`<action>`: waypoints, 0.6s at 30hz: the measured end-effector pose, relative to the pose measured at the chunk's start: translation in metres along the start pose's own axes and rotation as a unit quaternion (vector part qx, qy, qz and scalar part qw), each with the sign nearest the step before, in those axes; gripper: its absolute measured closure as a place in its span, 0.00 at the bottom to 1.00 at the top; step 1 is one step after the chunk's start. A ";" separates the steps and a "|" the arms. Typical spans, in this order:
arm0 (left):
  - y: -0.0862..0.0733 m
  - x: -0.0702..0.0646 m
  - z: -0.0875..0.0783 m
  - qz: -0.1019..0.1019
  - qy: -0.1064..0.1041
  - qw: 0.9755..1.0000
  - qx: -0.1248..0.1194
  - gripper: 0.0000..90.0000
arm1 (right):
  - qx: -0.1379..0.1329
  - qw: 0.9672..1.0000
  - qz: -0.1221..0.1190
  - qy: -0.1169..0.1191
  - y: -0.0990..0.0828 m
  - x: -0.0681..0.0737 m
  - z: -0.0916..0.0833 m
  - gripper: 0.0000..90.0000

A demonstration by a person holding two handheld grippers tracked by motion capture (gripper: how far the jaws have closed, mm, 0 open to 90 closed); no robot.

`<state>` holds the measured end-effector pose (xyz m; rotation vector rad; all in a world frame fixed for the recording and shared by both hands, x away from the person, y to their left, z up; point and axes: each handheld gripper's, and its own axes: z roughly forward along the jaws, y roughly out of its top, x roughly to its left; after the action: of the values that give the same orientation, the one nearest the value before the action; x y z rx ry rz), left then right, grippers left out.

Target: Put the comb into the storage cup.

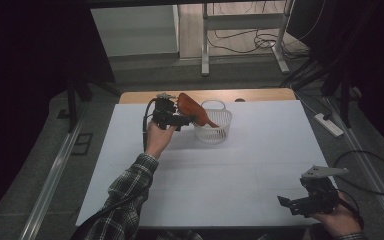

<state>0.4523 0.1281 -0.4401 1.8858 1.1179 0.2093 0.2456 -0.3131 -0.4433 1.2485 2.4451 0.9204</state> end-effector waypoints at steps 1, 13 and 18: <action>0.000 0.000 -0.001 0.003 0.001 1.000 0.001 0.01 | -0.002 1.000 -0.001 -0.001 0.000 0.000 0.000 0.00; -0.009 -0.001 -0.006 0.031 0.013 0.999 0.015 0.00 | -0.023 0.999 -0.008 -0.022 0.000 -0.001 -0.003 0.00; -0.012 -0.001 -0.009 0.039 0.014 0.999 0.016 0.00 | -0.022 0.999 -0.009 -0.022 0.000 -0.001 -0.002 0.00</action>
<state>0.4393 0.1347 -0.4431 1.9623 1.0731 0.2633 0.2450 -0.3154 -0.4419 1.2165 2.3852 0.9265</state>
